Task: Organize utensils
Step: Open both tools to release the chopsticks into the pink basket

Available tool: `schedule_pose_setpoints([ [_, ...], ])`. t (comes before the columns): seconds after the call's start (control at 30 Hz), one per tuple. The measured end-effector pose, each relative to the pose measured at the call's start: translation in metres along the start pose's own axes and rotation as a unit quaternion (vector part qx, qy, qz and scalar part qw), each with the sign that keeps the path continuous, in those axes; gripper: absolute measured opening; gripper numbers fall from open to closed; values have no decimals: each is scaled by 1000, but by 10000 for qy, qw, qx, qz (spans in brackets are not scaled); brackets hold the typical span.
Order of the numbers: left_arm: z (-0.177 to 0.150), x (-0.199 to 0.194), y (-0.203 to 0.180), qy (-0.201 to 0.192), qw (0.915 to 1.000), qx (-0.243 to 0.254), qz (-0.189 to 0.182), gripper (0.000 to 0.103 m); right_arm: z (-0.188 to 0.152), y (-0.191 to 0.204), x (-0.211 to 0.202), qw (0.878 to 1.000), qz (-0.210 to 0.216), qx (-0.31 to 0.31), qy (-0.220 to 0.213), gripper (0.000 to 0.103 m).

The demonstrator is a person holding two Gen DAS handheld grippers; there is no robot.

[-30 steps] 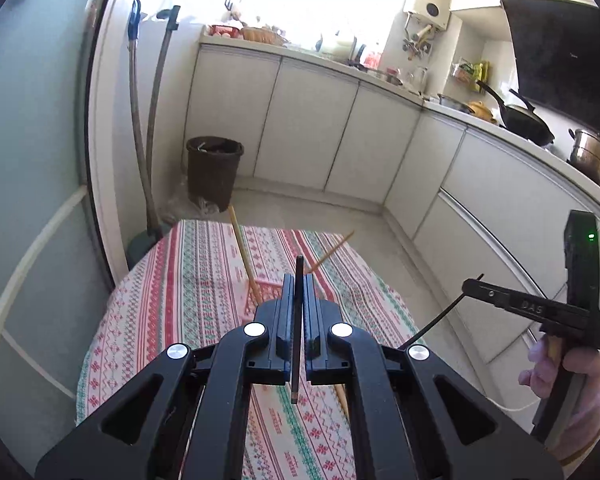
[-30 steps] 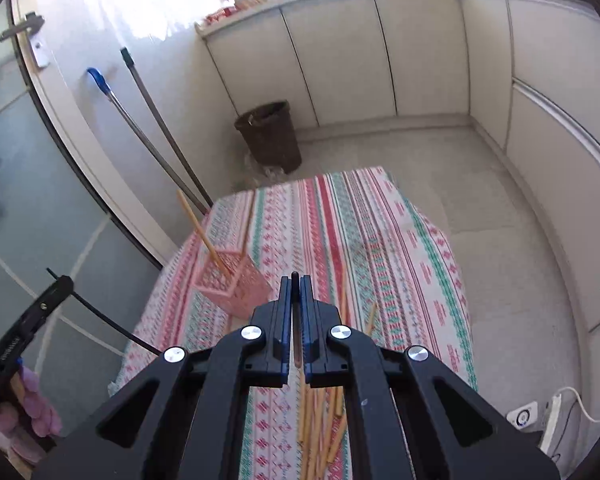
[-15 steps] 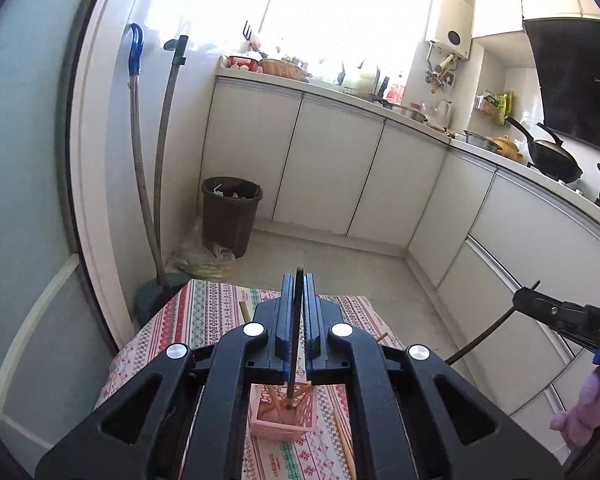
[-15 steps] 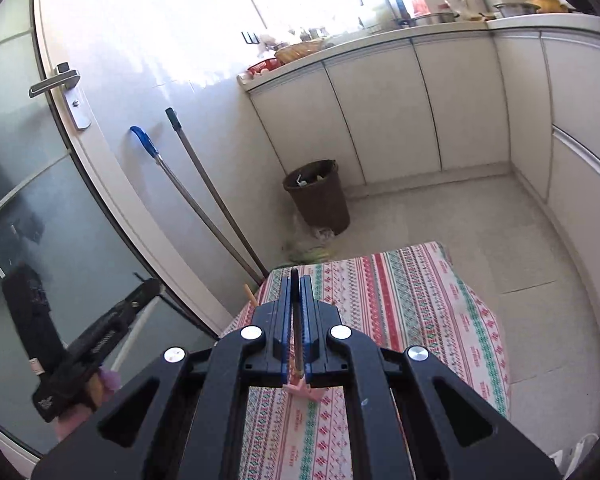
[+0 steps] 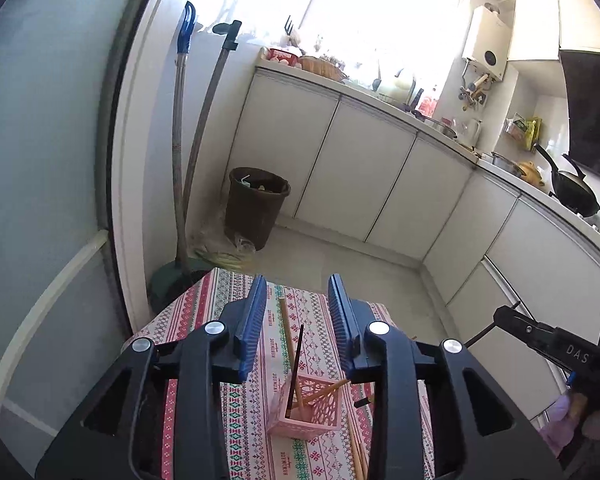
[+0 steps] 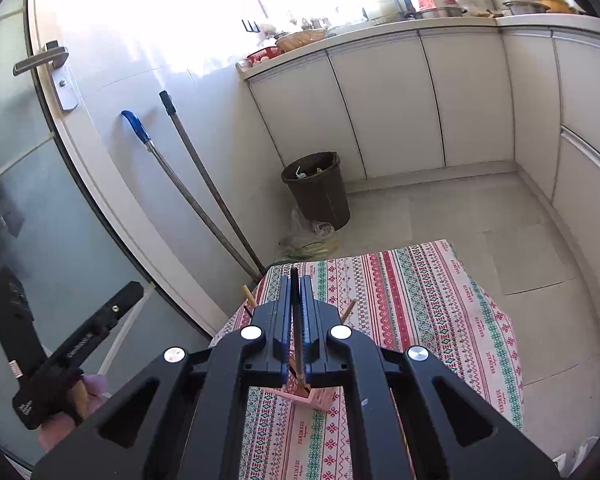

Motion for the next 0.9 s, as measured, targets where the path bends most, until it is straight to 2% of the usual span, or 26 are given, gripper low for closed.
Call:
schedule_pose_setpoints([
  [0.47,-3,12,9,298,9995,-68,39,32,-5,1,64,9991,-165,72,379,5],
  [0.57,-8,20,6,407,9991,-6,70,32,-13,1,84,9984,-197,86,529,10],
  [0.6,-9,21,5,433,9990,15,71,32,-13,1,86,9983,-218,81,534,13],
  [0.83,-14,23,-13,499,9985,238,-5,35,-15,-2,66,9979,-531,-104,345,14],
  [0.9,-17,23,-20,525,9981,329,-9,38,-18,-5,61,9974,-623,-133,334,25],
])
Point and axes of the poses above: each gripper's, at about its wrist camera, not at the fingertips, and x roughly the way its jaws point, y to its left, z to its top, the point moved 10 cm from there along x, roughly the way its jaws point, and after that the axes turned 13 degrees about y, right-handed, at the moved point
